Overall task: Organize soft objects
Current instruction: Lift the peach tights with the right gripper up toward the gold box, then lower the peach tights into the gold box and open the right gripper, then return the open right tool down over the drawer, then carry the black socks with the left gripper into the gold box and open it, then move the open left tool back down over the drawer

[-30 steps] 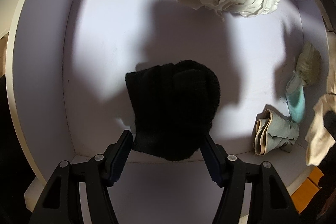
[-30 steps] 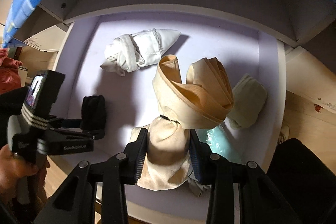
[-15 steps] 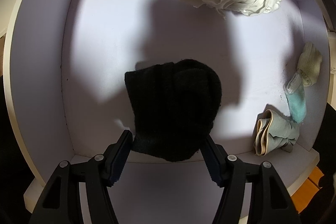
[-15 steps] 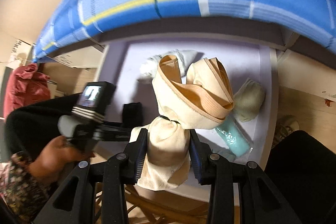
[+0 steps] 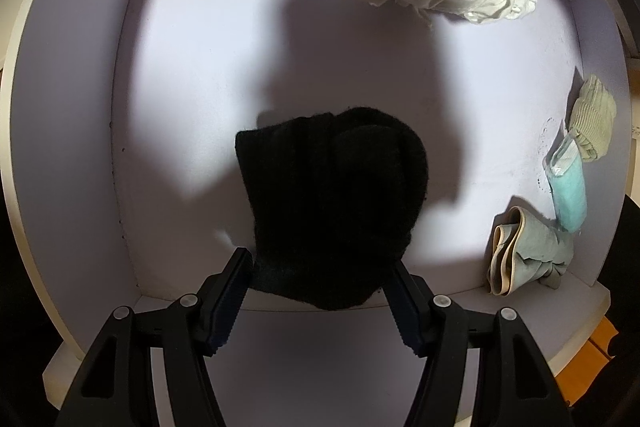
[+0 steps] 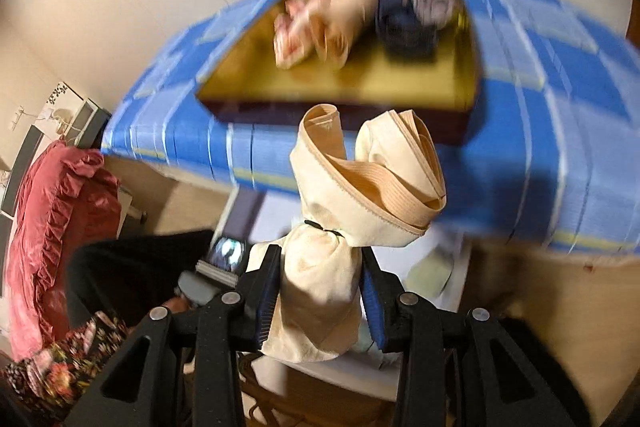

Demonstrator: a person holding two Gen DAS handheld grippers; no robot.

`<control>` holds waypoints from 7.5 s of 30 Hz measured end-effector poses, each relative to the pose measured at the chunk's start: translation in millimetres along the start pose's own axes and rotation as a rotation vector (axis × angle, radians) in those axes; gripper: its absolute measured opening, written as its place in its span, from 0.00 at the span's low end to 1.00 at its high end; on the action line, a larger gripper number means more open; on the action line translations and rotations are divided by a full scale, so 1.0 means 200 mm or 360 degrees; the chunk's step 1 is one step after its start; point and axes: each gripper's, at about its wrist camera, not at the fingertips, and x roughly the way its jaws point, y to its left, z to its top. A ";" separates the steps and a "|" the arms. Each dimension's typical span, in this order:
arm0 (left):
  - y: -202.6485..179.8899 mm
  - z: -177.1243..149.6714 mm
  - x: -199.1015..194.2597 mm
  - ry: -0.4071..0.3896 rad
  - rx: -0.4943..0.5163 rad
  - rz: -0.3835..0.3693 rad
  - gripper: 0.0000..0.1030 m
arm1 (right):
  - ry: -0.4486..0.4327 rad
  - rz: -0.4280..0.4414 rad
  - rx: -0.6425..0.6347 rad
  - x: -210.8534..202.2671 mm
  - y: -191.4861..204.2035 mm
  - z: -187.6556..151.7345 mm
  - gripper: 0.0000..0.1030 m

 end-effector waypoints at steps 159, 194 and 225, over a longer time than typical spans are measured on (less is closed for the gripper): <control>-1.04 0.34 -1.67 -0.0839 0.0555 -0.0247 0.46 | 0.0861 0.0007 0.0400 1.04 -0.27 -0.52 0.85; -0.72 -0.25 -1.34 -0.0936 0.0809 -0.0361 0.68 | 0.0877 -0.0035 0.0461 1.05 -0.34 -0.53 0.85; -0.13 -0.10 -0.38 -0.0328 0.0063 -0.0162 0.68 | 0.1155 -0.0217 0.0175 1.26 -0.29 -0.66 0.86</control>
